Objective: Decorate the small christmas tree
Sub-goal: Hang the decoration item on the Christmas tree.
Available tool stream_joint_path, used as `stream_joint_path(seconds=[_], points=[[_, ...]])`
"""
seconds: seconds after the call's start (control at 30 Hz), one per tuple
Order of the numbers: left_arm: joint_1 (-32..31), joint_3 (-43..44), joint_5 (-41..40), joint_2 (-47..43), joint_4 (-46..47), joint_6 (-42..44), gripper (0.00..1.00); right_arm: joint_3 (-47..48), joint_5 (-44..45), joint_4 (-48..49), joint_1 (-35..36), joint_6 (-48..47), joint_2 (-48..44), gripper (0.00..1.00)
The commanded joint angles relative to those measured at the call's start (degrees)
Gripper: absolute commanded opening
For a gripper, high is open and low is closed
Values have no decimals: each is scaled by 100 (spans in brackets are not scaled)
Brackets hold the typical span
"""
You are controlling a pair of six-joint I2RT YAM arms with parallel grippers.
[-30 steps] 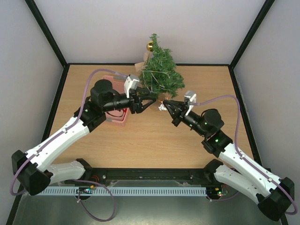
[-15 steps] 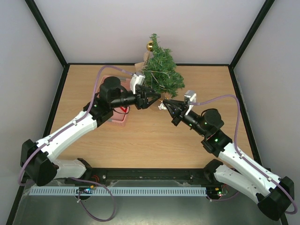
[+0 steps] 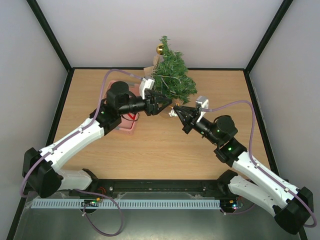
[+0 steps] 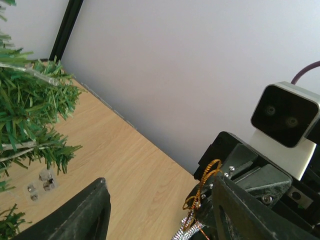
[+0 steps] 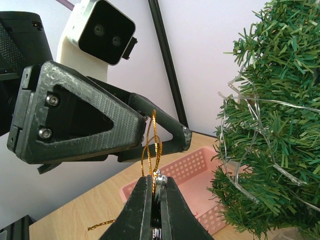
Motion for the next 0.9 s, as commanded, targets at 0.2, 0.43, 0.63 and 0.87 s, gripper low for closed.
stream_joint_path(seconds=[0.2, 0.43, 0.63, 0.87], points=[[-39, 168, 394, 356, 22, -145, 41, 136, 200, 94, 33, -247, -63, 2], [-39, 150, 552, 345, 405, -299, 33, 9, 202, 105, 27, -254, 18, 2], [-40, 128, 672, 340, 522, -429, 41, -143, 375, 163, 32, -306, -82, 2], [-39, 12, 805, 300, 748, -539, 33, -188, 397, 217, 31, -311, -133, 2]])
